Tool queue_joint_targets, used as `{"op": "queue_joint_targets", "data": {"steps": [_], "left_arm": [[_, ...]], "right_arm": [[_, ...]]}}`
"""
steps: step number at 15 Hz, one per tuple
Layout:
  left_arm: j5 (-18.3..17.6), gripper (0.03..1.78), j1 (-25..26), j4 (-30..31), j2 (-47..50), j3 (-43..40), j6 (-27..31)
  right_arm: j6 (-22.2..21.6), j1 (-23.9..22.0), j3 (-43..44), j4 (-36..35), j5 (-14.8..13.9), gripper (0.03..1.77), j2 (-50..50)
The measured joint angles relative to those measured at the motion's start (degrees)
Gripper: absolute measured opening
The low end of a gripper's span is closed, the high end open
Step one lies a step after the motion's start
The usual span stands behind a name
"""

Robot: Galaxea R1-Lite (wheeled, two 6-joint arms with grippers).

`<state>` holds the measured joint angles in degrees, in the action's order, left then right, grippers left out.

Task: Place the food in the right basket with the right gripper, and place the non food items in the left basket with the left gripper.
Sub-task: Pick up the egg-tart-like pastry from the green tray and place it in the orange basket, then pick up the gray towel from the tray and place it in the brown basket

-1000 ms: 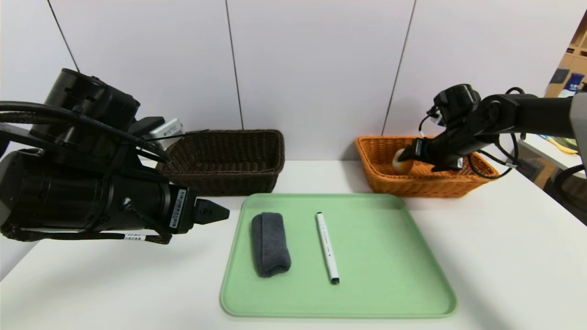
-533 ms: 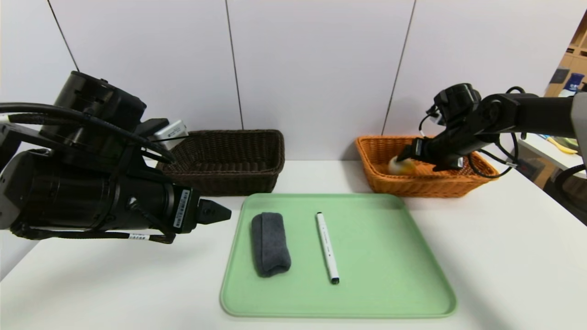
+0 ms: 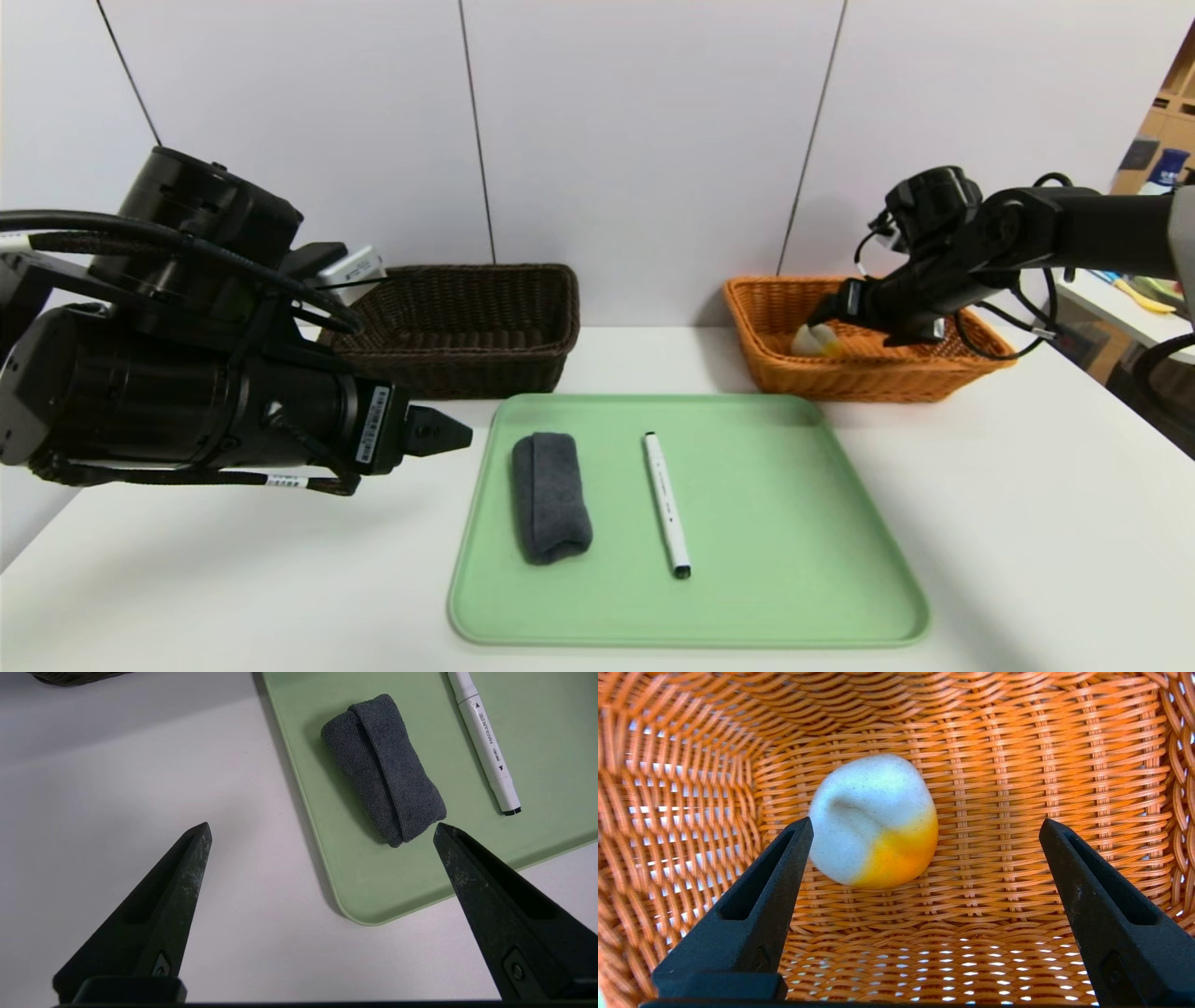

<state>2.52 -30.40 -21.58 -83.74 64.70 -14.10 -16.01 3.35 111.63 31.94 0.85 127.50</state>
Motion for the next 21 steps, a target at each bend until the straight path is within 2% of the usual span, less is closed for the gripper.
{"op": "queue_joint_targets", "data": {"steps": [9, 12, 14, 19, 21], "left_arm": [[0.00, 1.69, -0.16, -0.09, 1.05, -0.06, 0.02], [0.04, 1.69, -0.13, -0.11, 1.63, -0.06, 0.49], [0.20, 1.69, -0.21, -0.09, 2.07, -0.04, 0.61], [0.65, 1.69, -1.73, -0.80, 3.47, -0.32, 0.91], [2.43, 1.69, -3.13, -0.80, 3.94, -0.73, 1.02]], "right_arm": [[4.68, 5.46, 0.05, -1.13, -0.88, 1.69, -13.75], [10.17, 7.39, -0.30, -0.66, -3.99, 1.69, -18.43], [14.10, 7.78, -1.57, -0.61, -5.10, 1.69, -20.94], [23.16, 8.05, -9.35, -1.01, -5.23, 1.69, -27.15], [25.84, 8.68, -13.04, -1.10, -5.03, 1.69, -29.88]]}}
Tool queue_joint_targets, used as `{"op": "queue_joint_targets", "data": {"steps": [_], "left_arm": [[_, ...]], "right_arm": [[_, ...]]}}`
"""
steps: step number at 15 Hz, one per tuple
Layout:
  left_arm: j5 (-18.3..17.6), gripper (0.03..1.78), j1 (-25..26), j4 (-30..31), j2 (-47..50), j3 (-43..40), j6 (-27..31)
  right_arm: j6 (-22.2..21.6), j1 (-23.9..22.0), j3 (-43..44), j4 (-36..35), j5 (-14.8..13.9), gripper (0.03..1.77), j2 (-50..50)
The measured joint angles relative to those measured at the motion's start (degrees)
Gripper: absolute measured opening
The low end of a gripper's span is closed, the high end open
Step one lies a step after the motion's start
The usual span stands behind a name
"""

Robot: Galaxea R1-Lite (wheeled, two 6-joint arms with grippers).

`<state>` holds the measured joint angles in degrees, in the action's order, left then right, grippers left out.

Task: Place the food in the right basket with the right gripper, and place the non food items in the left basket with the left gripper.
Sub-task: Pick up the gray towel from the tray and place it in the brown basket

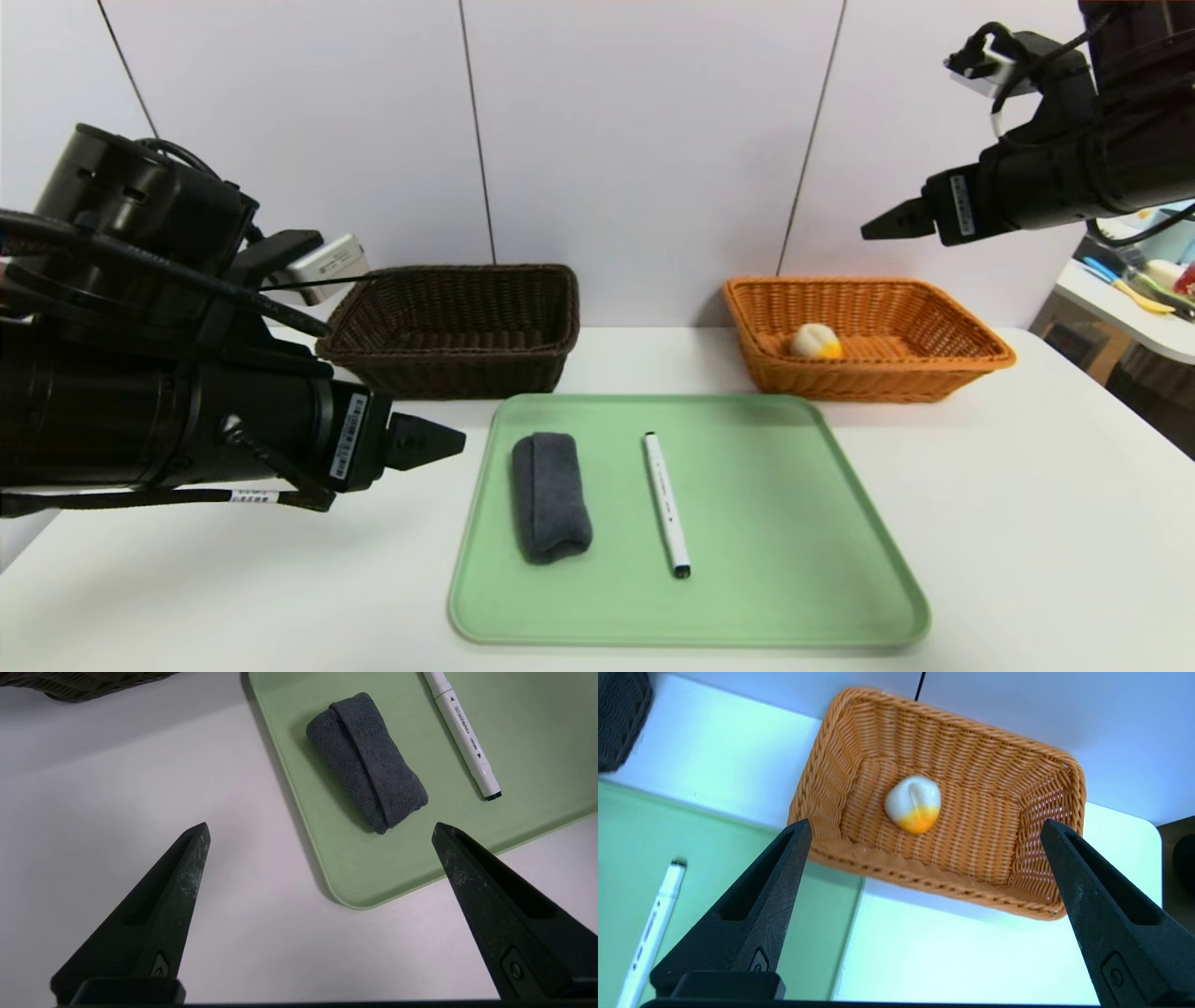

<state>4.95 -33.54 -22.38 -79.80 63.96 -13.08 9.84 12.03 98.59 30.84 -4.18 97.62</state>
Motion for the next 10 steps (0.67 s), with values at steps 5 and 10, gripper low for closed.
{"op": "queue_joint_targets", "data": {"steps": [5, 10], "left_arm": [[1.50, 1.69, -3.67, -0.96, 0.41, 1.27, -0.34], [5.94, 1.69, -6.31, -5.07, -1.04, 4.41, -2.22]], "right_arm": [[-0.20, 4.45, -6.96, 0.99, -0.80, 1.69, -6.30], [-2.88, 10.70, -14.77, 1.29, -9.57, 1.70, -11.37]]}}
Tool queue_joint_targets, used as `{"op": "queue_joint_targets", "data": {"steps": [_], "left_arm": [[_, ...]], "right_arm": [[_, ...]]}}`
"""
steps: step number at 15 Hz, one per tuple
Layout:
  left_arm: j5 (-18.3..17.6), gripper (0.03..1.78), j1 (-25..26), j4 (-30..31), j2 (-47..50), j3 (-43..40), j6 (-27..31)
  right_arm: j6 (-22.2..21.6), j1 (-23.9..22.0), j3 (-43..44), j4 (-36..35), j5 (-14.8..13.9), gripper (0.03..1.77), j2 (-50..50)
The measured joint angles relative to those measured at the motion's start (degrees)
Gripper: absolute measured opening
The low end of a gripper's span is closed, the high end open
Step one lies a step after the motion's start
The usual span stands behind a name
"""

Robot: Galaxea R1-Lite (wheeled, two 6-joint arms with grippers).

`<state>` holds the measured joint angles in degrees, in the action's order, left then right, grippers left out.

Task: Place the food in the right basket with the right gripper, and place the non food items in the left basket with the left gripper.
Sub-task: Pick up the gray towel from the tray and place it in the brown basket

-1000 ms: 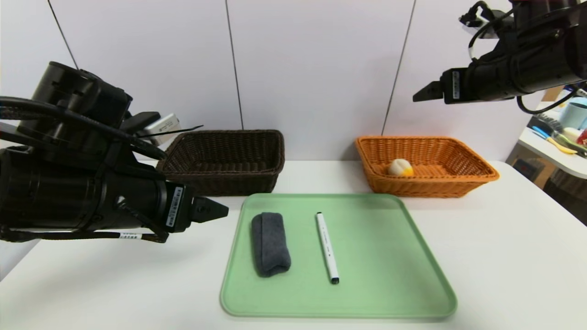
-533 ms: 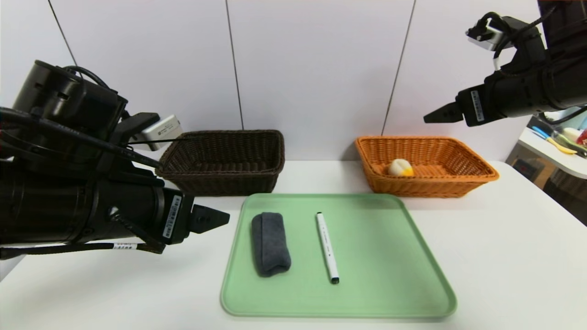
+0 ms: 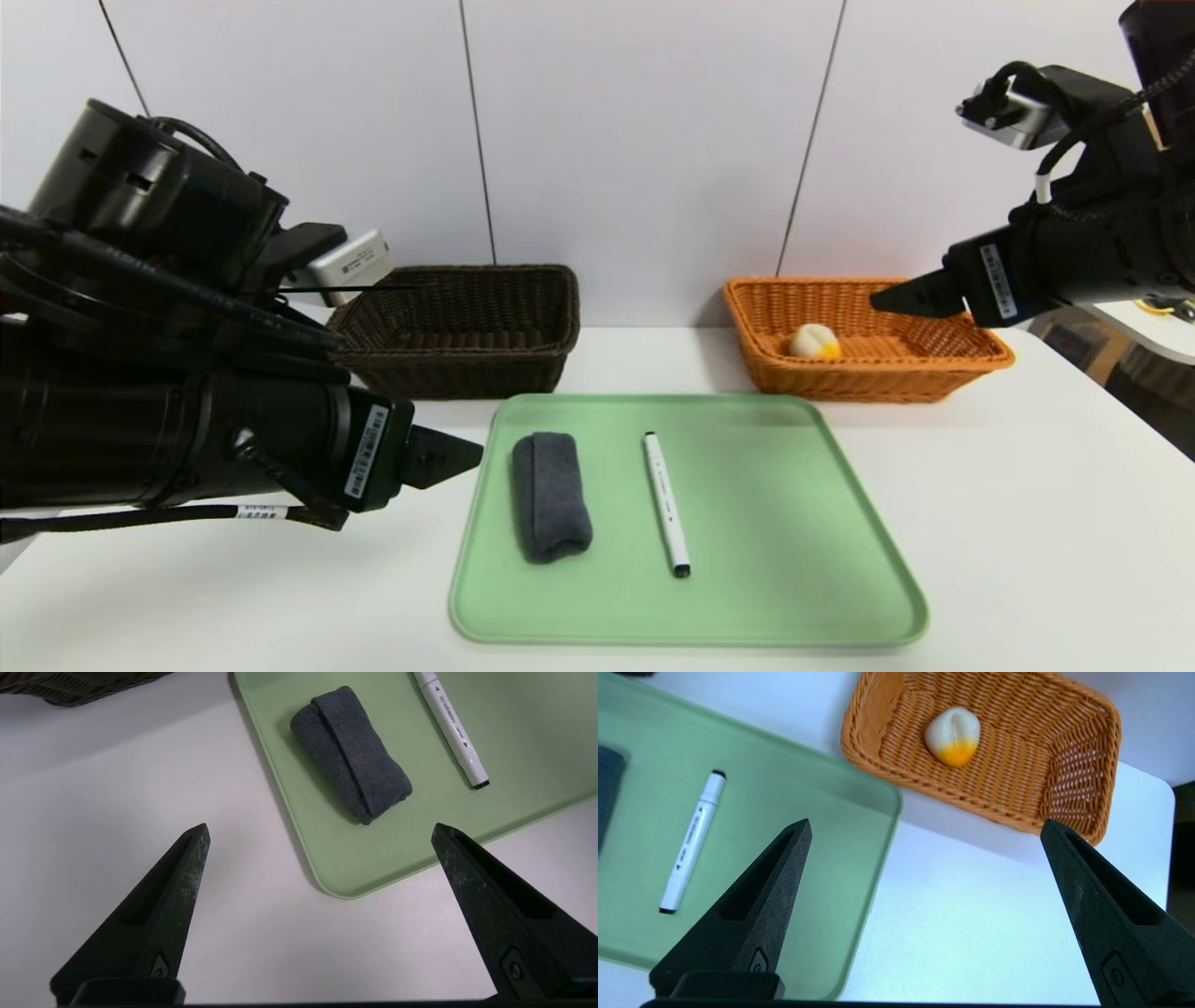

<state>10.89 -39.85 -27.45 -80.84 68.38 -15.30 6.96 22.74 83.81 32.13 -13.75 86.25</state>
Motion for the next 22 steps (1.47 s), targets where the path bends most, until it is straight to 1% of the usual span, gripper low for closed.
{"op": "queue_joint_targets", "data": {"steps": [1, 2, 4, 6, 8, 11, 13, 14, 16, 17, 19, 22], "left_arm": [[1.38, 1.69, -0.22, -0.99, -0.74, 1.08, -1.32], [2.83, 1.69, -0.35, -2.32, -1.77, 2.54, -3.49], [4.00, 1.69, -0.50, -4.52, -4.33, 5.81, -10.08], [4.16, 1.69, -0.50, -5.53, -7.28, 8.08, -15.76], [4.27, 1.69, -1.11, -5.51, -10.29, 9.11, -19.01], [4.38, 1.69, -2.01, -5.81, -15.19, 11.80, -23.94], [4.44, 1.69, -2.23, -7.06, -18.22, 14.36, -24.55], [4.46, 1.69, -2.34, -8.73, -19.55, 16.10, -24.60], [4.49, 1.69, -2.40, -11.79, -22.22, 19.16, -24.80], [4.46, 1.69, -2.40, -11.85, -23.32, 19.93, -24.80], [4.46, 1.69, -2.78, -11.87, -25.03, 20.41, -25.21], [4.46, 1.69, -3.75, -12.07, -26.20, 20.52, -25.60]], "right_arm": [[-0.13, 0.52, -1.89, 0.00, -1.76, 1.70, -1.17], [-0.35, 0.74, -3.61, -0.44, -2.71, 1.70, -2.35], [-2.22, 0.74, -6.94, -1.88, -3.47, 1.70, -4.30], [-4.38, 0.41, -9.17, -2.21, -3.52, 1.70, -5.99], [-5.40, 0.27, -10.47, -2.18, -4.27, 1.70, -7.09], [-5.60, 0.02, -11.74, -2.23, -5.51, 1.70, -7.64], [-5.62, -0.68, -12.59, -2.32, -5.84, 1.70, -7.34], [-5.62, -0.96, -12.92, -2.43, -5.81, 1.70, -6.79], [-5.80, -1.29, -13.20, -3.15, -5.34, 1.70, -5.02], [-6.28, -1.29, -13.28, -3.33, -4.79, 1.70, -4.13], [-6.99, -1.18, -13.49, -3.08, -2.61, 1.70, -2.77], [-6.63, -1.32, -14.46, -2.26, 0.69, 1.70, -2.21]]}}
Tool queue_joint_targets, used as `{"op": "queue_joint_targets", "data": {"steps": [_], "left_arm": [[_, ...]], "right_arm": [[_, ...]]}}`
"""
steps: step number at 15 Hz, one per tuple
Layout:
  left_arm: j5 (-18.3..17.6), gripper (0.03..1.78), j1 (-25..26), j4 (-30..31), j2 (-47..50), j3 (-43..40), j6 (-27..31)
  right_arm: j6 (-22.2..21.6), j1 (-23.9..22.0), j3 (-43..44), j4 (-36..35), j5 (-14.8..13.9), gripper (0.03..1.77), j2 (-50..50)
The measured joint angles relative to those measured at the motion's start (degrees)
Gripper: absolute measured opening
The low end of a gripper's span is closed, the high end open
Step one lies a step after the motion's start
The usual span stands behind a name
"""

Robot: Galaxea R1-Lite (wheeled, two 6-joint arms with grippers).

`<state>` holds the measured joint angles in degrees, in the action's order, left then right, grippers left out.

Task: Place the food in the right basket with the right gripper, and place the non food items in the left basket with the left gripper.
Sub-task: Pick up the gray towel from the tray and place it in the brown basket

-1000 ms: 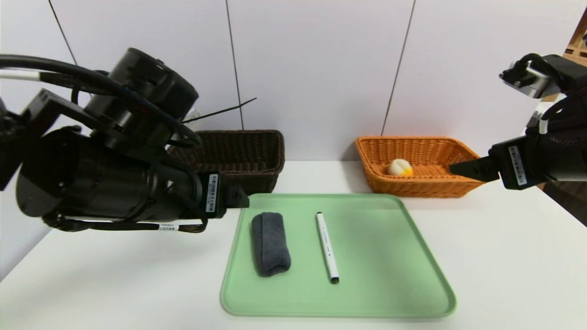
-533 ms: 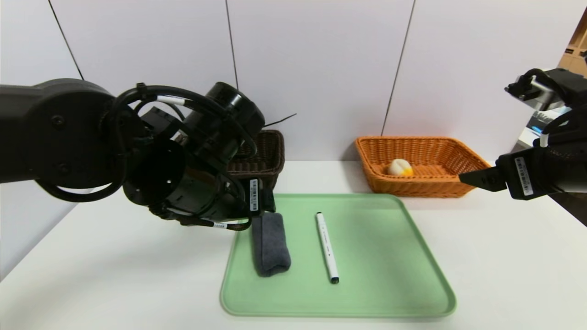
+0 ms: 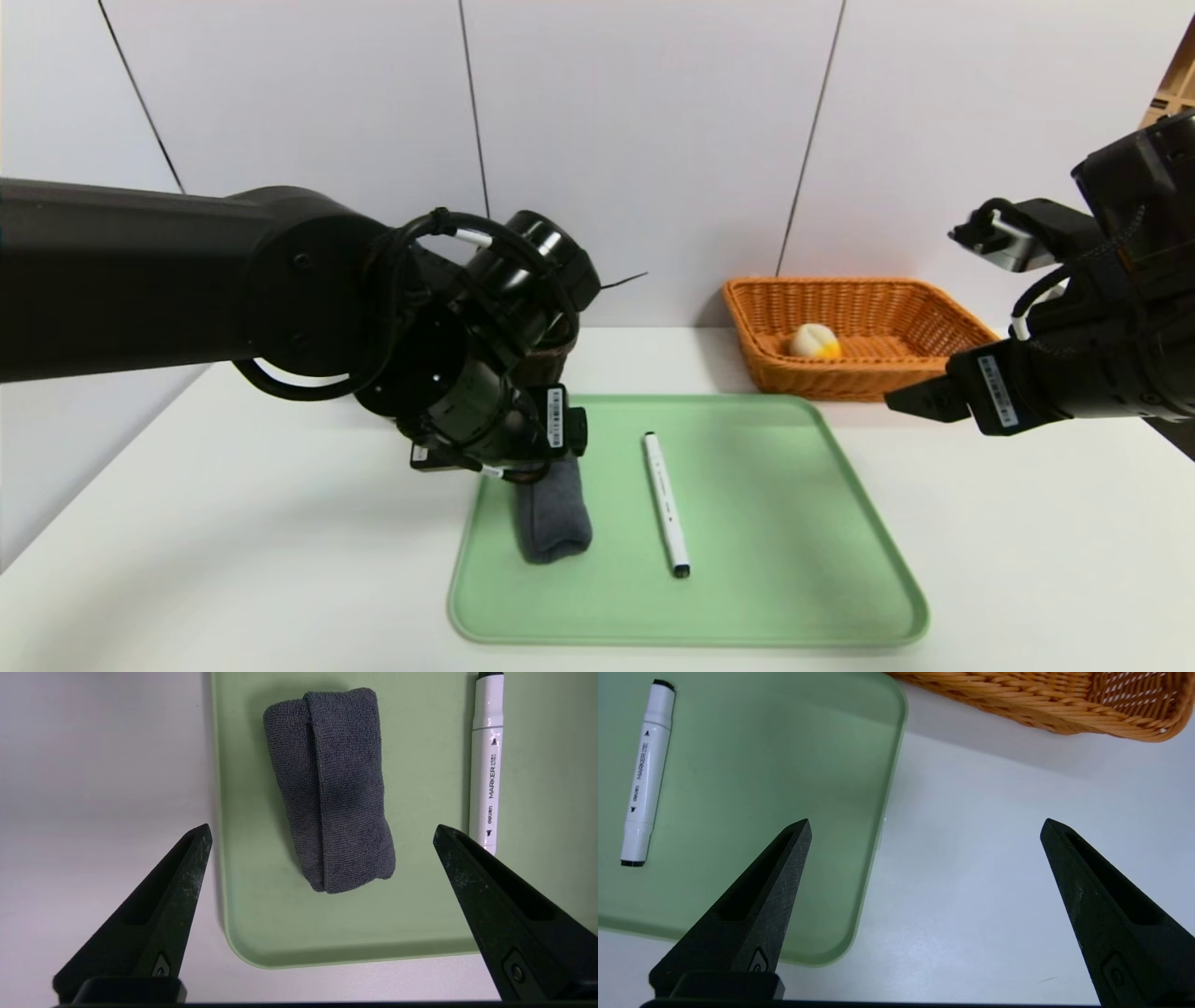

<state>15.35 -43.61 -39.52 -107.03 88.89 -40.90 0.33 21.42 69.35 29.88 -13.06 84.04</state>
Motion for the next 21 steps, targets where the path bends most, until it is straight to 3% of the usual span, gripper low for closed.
{"op": "queue_joint_targets", "data": {"steps": [4, 21], "left_arm": [[0.00, 1.69, -1.78, -0.24, -0.27, 0.13, 0.11], [0.11, 1.69, -1.60, -0.02, -8.55, 2.83, -3.80]], "right_arm": [[0.02, 0.00, -1.57, 0.49, 3.96, 1.70, -0.44], [-0.06, -2.54, -6.73, 0.27, 3.88, 1.70, -7.47]]}}
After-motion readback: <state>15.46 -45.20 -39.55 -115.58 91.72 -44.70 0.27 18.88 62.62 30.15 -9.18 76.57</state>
